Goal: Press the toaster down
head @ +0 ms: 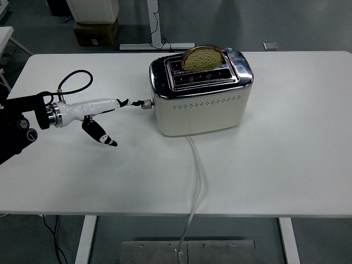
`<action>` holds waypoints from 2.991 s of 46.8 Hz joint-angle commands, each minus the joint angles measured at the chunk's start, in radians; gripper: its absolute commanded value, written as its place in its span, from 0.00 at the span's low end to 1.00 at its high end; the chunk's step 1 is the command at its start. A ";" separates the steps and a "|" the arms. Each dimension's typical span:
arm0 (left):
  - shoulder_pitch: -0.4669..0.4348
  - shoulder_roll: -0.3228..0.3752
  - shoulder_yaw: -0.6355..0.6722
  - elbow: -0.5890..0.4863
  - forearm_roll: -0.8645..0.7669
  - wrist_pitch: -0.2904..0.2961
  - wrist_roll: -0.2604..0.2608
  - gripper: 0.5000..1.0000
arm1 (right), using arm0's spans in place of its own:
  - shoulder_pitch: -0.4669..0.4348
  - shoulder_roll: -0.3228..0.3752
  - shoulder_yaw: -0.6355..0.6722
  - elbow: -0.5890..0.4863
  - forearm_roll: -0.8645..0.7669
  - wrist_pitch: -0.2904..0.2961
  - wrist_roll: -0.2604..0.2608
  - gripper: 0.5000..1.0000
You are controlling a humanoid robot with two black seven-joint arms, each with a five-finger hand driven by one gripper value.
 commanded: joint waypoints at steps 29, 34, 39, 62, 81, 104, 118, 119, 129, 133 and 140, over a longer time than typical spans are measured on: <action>0.045 -0.042 0.000 0.024 -0.001 0.024 0.000 1.00 | 0.000 0.000 0.000 0.000 0.000 0.000 0.000 1.00; 0.050 -0.048 0.000 0.032 -0.001 0.024 0.000 1.00 | 0.000 0.000 0.000 0.000 0.000 0.000 0.000 1.00; 0.056 -0.049 0.000 0.037 -0.001 0.026 0.000 1.00 | 0.000 0.000 0.000 0.000 0.000 0.000 0.000 1.00; 0.080 -0.043 0.001 0.038 -0.023 0.029 -0.002 1.00 | 0.000 0.000 0.000 0.000 0.000 0.000 0.000 1.00; 0.082 -0.037 0.000 0.037 -0.026 0.029 -0.002 1.00 | 0.000 0.000 0.000 0.000 0.000 0.000 0.000 1.00; 0.024 0.040 -0.005 0.037 -0.286 0.024 -0.002 1.00 | 0.000 0.000 0.000 0.000 0.000 0.000 0.000 1.00; 0.034 0.028 -0.011 0.058 -0.573 0.054 -0.002 1.00 | 0.000 0.000 0.000 0.000 0.000 0.000 0.000 1.00; 0.034 0.028 -0.011 0.060 -0.593 0.061 -0.002 1.00 | 0.000 0.000 0.000 0.000 0.000 0.000 0.000 1.00; 0.031 0.008 -0.031 0.067 -0.768 0.077 -0.002 1.00 | 0.000 0.000 0.000 0.000 0.000 0.000 0.000 1.00; 0.033 -0.003 -0.045 0.090 -0.841 0.077 -0.003 1.00 | 0.000 0.000 0.000 0.000 0.000 0.000 0.000 1.00; 0.033 -0.057 -0.066 0.147 -0.947 0.074 -0.002 1.00 | 0.000 0.000 0.000 0.000 0.000 0.000 0.000 1.00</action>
